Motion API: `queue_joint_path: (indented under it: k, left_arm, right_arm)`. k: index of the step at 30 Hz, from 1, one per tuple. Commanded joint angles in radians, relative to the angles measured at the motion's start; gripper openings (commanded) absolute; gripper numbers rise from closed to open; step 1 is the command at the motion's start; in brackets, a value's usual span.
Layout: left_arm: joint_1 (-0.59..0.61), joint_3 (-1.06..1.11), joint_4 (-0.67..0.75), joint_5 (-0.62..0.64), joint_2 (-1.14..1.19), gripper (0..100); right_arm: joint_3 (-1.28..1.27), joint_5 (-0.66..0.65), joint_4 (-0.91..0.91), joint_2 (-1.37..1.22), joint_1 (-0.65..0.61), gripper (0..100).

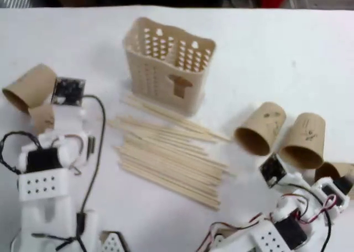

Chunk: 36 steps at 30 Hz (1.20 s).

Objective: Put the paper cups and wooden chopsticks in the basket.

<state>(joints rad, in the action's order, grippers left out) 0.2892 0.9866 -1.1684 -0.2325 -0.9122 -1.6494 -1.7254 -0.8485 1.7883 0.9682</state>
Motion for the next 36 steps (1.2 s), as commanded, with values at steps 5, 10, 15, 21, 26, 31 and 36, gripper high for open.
queue_joint_path:
  k: [5,10,15,21,26,31,36]
  left_arm:
    - [0.004,0.048,0.021,-0.014,-0.019,13]
    - [0.004,0.057,0.021,-0.015,-0.019,13]
    - [0.004,0.058,0.021,-0.015,-0.019,13]
    - [0.005,0.058,0.02,-0.015,-0.019,13]
    - [0.005,0.058,0.017,-0.015,-0.019,13]
    - [0.005,0.058,0.014,-0.015,-0.019,13]
    - [0.005,0.06,0.014,-0.015,-0.019,13]
  right_arm:
    - [0.005,-0.012,0.005,0.008,0.045,20.8]
    - [0.005,-0.011,0.005,0.005,0.036,20.8]
    - [0.008,0.068,0.004,0.002,0.012,20.8]
    - [0.009,0.158,-0.007,-0.001,0.012,20.8]
    - [0.051,0.199,-0.137,-0.001,0.018,20.8]
    - [0.135,0.359,-0.209,-0.002,0.018,20.8]
    - [0.219,0.552,-0.259,-0.002,0.018,20.8]
